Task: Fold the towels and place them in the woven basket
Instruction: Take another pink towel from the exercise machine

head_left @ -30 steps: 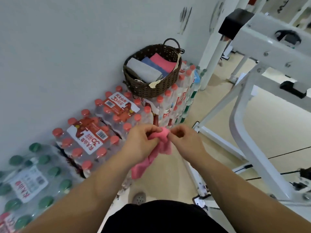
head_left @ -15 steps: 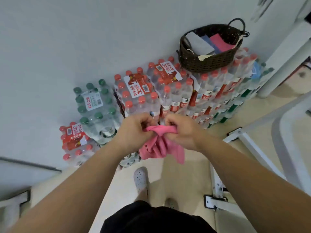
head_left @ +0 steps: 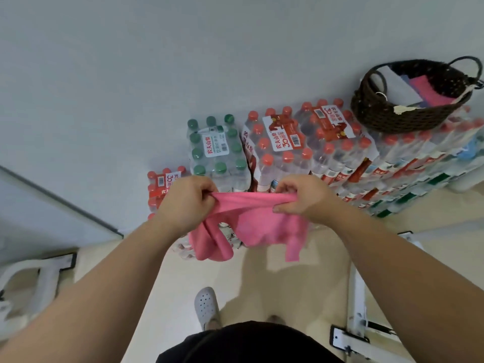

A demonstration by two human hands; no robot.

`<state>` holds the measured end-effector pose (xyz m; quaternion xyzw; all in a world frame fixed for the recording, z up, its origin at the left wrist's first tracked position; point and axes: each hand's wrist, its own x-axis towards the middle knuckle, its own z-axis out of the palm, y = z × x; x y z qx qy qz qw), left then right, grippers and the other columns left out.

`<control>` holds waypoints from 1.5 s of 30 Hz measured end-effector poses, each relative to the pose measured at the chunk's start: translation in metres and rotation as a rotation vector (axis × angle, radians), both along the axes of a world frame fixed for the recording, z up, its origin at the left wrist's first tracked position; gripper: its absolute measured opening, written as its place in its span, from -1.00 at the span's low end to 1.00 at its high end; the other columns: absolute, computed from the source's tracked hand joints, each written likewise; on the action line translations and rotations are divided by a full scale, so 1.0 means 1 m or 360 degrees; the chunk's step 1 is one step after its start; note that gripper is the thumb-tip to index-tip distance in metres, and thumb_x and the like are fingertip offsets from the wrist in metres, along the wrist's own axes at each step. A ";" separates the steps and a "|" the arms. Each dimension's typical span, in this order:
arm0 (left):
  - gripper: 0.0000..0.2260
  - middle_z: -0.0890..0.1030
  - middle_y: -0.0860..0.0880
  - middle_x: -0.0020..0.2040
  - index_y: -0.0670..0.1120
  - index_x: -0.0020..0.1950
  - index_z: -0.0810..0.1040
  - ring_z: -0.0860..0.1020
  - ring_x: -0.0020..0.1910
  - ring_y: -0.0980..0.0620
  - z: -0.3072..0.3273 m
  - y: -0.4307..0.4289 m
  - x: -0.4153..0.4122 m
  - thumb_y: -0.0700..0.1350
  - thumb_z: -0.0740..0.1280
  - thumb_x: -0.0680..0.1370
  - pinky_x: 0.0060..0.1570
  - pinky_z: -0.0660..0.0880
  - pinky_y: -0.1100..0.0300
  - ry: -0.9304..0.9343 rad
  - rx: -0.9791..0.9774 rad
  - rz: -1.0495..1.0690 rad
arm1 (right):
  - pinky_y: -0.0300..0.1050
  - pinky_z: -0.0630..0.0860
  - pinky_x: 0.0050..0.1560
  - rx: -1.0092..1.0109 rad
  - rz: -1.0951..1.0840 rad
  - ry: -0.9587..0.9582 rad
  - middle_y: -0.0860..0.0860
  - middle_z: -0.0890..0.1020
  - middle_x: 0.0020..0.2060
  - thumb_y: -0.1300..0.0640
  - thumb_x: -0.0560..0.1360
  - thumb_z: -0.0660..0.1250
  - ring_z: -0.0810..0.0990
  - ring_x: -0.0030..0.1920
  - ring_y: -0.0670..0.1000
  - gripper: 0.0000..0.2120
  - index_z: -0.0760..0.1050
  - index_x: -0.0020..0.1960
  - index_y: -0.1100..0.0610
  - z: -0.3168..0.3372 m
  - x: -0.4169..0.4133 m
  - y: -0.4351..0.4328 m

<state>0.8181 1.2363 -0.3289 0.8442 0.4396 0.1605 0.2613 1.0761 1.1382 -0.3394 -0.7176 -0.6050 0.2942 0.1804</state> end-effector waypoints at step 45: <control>-0.52 0.52 -0.23 0.22 -0.14 0.33 0.48 0.46 0.18 -0.31 -0.065 0.183 0.257 0.00 0.19 0.44 0.20 0.42 -0.17 0.0404 0.0385 0.0185 | -0.05 -0.05 0.58 0.0103 -0.0614 -0.0054 0.13 0.08 0.60 0.00 0.66 0.14 0.03 0.59 0.10 -0.33 -0.13 0.63 0.14 -0.082 0.196 0.191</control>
